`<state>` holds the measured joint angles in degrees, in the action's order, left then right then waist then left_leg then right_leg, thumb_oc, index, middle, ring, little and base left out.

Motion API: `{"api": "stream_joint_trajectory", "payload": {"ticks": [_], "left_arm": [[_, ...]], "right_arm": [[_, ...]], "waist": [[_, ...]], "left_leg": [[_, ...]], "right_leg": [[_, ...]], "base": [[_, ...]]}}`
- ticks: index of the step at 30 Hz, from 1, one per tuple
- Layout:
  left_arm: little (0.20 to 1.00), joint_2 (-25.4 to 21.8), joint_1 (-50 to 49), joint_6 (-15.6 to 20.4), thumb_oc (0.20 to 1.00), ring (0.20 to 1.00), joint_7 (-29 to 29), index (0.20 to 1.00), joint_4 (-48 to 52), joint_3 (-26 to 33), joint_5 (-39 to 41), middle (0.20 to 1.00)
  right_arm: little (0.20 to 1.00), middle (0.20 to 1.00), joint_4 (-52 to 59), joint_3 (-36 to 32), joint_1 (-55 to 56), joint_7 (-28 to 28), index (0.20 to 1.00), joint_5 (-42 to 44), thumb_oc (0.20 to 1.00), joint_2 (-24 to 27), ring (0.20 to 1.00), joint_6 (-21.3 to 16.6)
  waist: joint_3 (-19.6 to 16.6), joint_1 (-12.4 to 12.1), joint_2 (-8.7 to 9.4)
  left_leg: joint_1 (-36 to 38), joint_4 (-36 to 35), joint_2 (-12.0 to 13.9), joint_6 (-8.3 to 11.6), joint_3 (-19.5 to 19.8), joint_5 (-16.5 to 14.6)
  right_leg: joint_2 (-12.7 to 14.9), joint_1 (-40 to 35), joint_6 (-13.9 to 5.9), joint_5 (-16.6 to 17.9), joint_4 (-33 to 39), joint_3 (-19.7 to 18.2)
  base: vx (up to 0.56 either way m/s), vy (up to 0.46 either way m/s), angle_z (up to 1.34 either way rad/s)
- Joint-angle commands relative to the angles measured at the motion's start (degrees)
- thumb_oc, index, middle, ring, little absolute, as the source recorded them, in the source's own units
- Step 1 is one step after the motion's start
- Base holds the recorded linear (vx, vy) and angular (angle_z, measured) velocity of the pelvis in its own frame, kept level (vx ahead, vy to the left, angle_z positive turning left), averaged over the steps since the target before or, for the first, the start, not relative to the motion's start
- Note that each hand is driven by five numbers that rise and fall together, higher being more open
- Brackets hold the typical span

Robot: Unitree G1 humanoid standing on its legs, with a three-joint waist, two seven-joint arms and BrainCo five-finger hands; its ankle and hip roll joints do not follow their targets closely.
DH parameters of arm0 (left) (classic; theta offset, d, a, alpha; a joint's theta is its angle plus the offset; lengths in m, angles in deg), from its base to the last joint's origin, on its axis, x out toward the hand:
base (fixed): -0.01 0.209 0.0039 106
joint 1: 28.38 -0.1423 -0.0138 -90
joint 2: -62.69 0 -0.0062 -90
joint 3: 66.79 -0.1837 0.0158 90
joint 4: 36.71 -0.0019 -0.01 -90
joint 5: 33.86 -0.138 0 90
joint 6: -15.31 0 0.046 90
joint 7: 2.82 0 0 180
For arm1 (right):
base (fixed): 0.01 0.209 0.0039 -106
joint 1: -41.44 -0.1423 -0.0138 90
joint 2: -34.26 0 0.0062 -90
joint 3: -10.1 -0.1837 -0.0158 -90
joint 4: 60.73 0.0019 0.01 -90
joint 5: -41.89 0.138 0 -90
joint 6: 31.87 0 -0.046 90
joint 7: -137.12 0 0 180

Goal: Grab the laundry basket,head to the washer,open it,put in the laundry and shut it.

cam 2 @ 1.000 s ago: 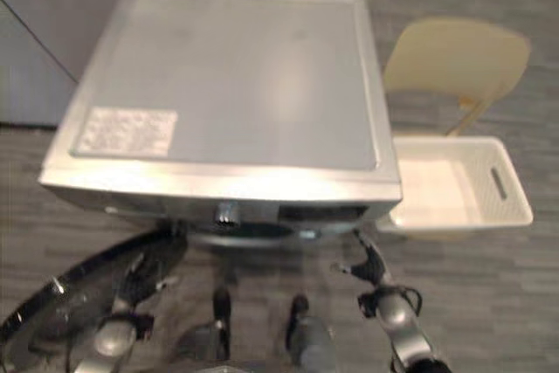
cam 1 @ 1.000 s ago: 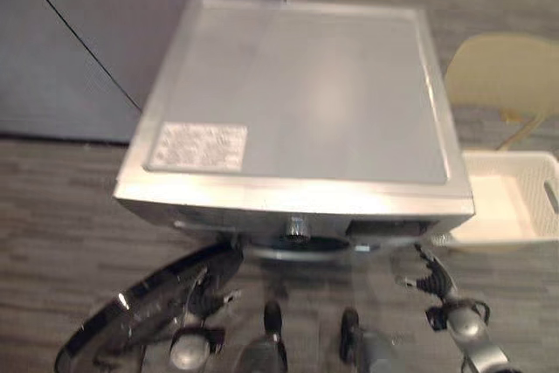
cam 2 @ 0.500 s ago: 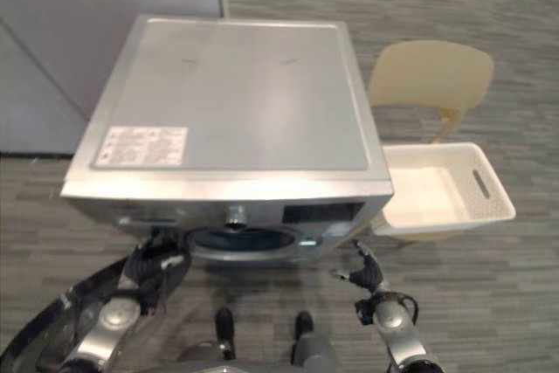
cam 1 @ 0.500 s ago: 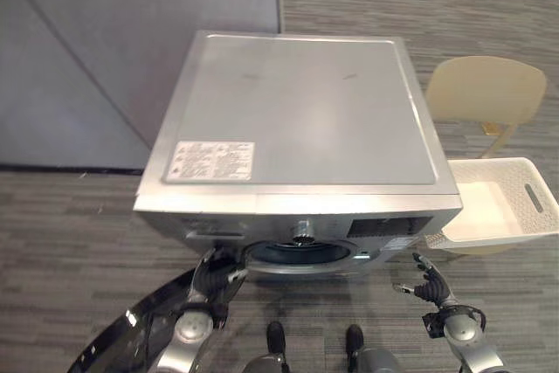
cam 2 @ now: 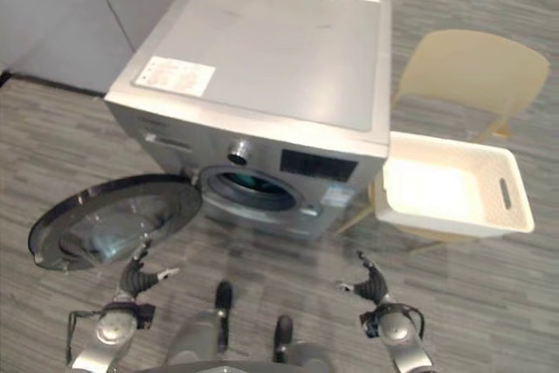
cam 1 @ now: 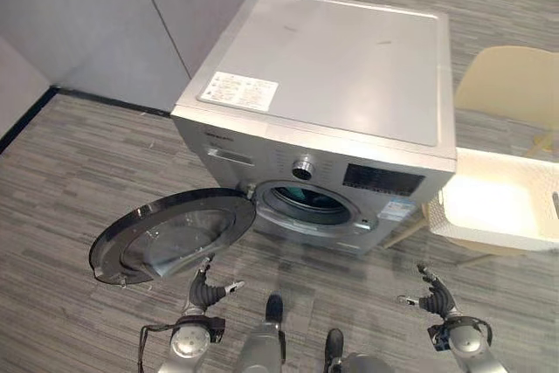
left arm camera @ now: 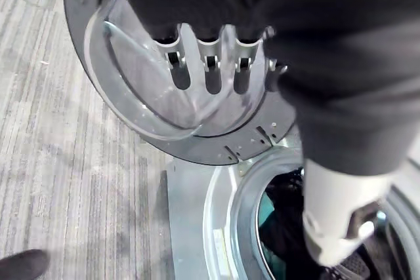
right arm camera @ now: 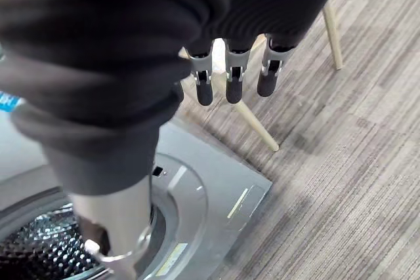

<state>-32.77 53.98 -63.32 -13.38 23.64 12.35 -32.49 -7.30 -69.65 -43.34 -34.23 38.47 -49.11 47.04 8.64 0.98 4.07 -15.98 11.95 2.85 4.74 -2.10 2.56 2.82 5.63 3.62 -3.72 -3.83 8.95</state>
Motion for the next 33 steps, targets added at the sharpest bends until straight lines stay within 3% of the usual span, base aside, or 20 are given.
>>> {"api": "stream_joint_trajectory", "payload": {"ticks": [1, 2, 8, 10, 12, 18, 21, 22, 25, 29, 33], "left_arm": [[1.0, -0.71, 2.48, 2.79, 1.0, 1.0, -0.57, 1.0, 4.88, 0.19, -1.21, 1.0], [1.0, -0.41, 3.06, 2.78, 1.0, 1.0, -0.59, 1.0, 5.05, -0.71, -1.59, 1.0], [1.0, -1.95, 3.66, 2.9, 1.0, 1.0, -0.11, 1.0, 8.93, -1.78, -3.92, 1.0], [1.0, -4.89, 6.17, 3.37, 1.0, 1.0, -0.77, 1.0, 12.38, -0.97, -7.86, 1.0], [1.0, -4.92, 6.17, 3.35, 1.0, 1.0, -0.77, 1.0, 12.41, -0.96, -7.87, 1.0], [1.0, -11.9, 16.22, 2.16, 1.0, 1.0, -6.83, 1.0, 10.75, 4.44, -11.63, 1.0], [1.0, -20.89, 26.57, -0.52, 1.0, 1.0, -10.42, 1.0, -4.17, 7.21, -10.19, 1.0], [1.0, -20.94, 26.81, -0.41, 1.0, 1.0, -10.45, 1.0, -4.39, 7.05, -10.14, 1.0], [1.0, -24.49, 32.29, -0.99, 1.0, 1.0, -9.84, 1.0, -17.53, 7.02, -6.17, 1.0], [1.0, -26.66, 32.08, -1.39, 1.0, 1.0, -7.51, 1.0, -28.18, 9.25, -2.36, 1.0], [1.0, -26.46, 31.16, -1.38, 1.0, 1.0, -5.63, 1.0, -31.44, 9.21, -2.31, 1.0]], "right_arm": [[1.0, 1.0, 1.69, -1.0, -0.23, -0.03, 1.0, 1.49, 1.0, 0.41, 1.0, -1.93], [1.0, 1.0, 1.2, -1.35, 0.25, -0.16, 1.0, 1.7, 1.0, -0.05, 1.0, -2.14], [1.0, 1.0, -0.75, -1.57, -0.04, -0.07, 1.0, 1.28, 1.0, -0.78, 1.0, -1.82], [1.0, 1.0, 0.29, -1.61, 0.08, -0.42, 1.0, 1.12, 1.0, -1.15, 1.0, -1.87], [1.0, 1.0, 0.31, -1.62, 0.08, -0.42, 1.0, 1.12, 1.0, -1.17, 1.0, -1.86], [1.0, 1.0, 1.88, -1.22, 1.37, -2.07, 1.0, 0.68, 1.0, -0.51, 1.0, -1.62], [1.0, 1.0, 4.58, -0.08, 3.22, -4.18, 1.0, 0.58, 1.0, 1.54, 1.0, -1.52], [1.0, 1.0, 4.59, -0.14, 3.19, -4.18, 1.0, 0.58, 1.0, 1.48, 1.0, -1.51], [1.0, 1.0, 5.6, 1.11, 3.37, -5.08, 1.0, 0.81, 1.0, 2.6, 1.0, -1.45], [1.0, 1.0, 6.21, 2.46, 2.78, -5.51, 1.0, 1.02, 1.0, 3.4, 1.0, -1.16], [1.0, 1.0, 7.26, 3.38, 2.7, -6.02, 1.0, 0.53, 1.0, 3.83, 1.0, -1.16]], "waist": [[-1.36, 0.32, -0.12], [-2.45, 0.92, -0.52], [-4.48, 1.74, -0.63], [-5.54, 1.94, -0.73], [-5.48, 1.88, -0.7], [-6.57, 2.62, -0.96], [-6.69, 3.92, -0.92], [-6.66, 3.85, -0.87], [-6.47, 4.69, -0.53], [-5.55, 5.36, 0.9], [-4.96, 5.46, 1.96]], "left_leg": [[1.66, -0.51, -0.92, -2.46, 1.12, -3.95], [4.12, -4.67, -0.78, -2.36, 1.04, -3.92], [7.85, -10.66, -2.34, -3.29, 0.84, -3.52], [10.02, -13.45, -2.75, -3.65, -0.11, -3.43], [10.17, -13.61, -2.76, -3.66, -0.16, -3.36], [12.12, -15.93, -3.47, -4.06, -1.52, -3.33], [11.8, -16.0, -3.45, -4.21, -2.47, -3.35], [11.76, -15.99, -3.45, -4.21, -2.49, -3.35], [10.68, -15.95, -3.17, -4.19, -3.42, -3.13], [7.8, -15.18, -1.89, -4.17, -5.79, -2.99], [6.22, -14.69, -1.05, -4.2, -6.81, -3.04]], "right_leg": [[0.61, -2.24, -7.84, -1.21, 2.36, -3.28], [0.64, -2.24, -8.23, -1.02, 2.47, -2.73], [1.76, -2.74, -9.5, 0.29, 2.65, -3.02], [2.26, -2.74, -10.49, 0.93, 2.55, -3.38], [2.26, -2.79, -10.51, 0.92, 2.54, -3.44], [3.06, -2.63, -11.73, 1.9, 2.71, -4.28], [3.41, -1.77, -12.47, 3.01, 3.02, -5.16], [3.41, -1.73, -12.47, 3.02, 3.01, -5.17], [3.33, -0.32, -12.93, 4.02, 3.42, -5.97], [2.97, 2.84, -13.77, 6.13, 3.6, -7.26], [2.77, 4.42, -14.17, 7.09, 3.67, -7.46]], "base": [[0.02, 0.185, 0.24], [0.02, 0.082, 0.05], [0.05, 0.15, 0.07], [0.06, 0.152, -0.06], [0.03, 0.082, -0.11], [0.04, 0.086, -0.12], [0.03, 0.08, -0.11], [0.0, 0.055, -0.16], [-0.02, 0.039, -0.15], [-0.04, 0.024, -0.3], [-0.03, 0.01, -0.37]]}}
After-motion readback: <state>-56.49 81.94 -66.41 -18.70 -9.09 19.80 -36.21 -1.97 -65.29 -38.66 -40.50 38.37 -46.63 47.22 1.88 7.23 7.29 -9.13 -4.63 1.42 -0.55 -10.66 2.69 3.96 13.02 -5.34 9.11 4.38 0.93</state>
